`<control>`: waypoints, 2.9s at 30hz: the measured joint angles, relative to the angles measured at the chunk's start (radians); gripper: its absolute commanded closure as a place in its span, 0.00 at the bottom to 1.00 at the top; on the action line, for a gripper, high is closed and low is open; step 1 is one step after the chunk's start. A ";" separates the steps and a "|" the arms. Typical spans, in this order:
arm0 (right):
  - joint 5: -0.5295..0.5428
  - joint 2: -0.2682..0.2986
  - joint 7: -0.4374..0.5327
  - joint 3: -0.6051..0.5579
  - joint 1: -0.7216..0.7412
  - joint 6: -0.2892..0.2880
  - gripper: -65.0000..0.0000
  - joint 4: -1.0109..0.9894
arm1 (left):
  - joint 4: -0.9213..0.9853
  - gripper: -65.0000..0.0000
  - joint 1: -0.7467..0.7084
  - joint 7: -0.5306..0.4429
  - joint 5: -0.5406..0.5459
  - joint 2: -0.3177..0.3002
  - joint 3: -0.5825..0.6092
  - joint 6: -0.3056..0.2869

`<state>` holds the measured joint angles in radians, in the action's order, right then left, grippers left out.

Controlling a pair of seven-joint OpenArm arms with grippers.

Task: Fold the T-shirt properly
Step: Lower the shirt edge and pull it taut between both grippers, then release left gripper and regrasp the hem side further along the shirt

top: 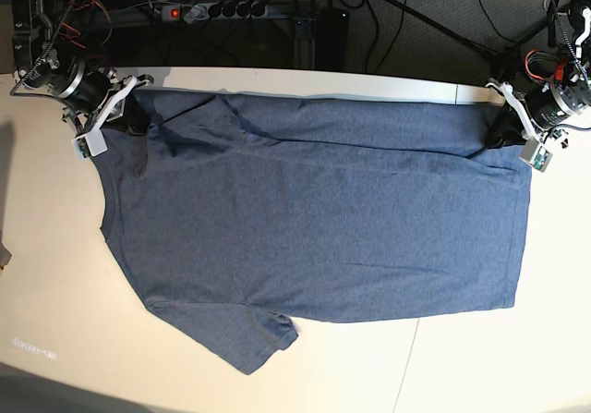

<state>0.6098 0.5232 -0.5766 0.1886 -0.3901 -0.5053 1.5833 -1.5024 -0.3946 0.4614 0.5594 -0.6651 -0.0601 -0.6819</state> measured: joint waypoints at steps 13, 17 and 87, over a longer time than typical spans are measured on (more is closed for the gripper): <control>0.000 0.006 -0.003 0.007 -0.006 0.000 1.00 0.001 | -0.097 0.90 -0.073 0.013 -0.023 0.054 -0.056 -0.005; 0.000 0.006 -0.003 0.007 -0.006 0.000 1.00 0.001 | -0.096 0.75 -0.055 -0.022 -0.030 0.058 -0.134 -0.003; 0.000 0.009 -0.011 0.008 -0.012 0.000 1.00 0.002 | 1.130 0.77 0.988 -0.150 0.068 0.167 0.217 -0.011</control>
<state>0.6098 0.5320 -0.5877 0.1970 -0.4019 -0.5049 1.5848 -0.3721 0.5930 0.3115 0.6277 -0.4984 0.1570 -0.6933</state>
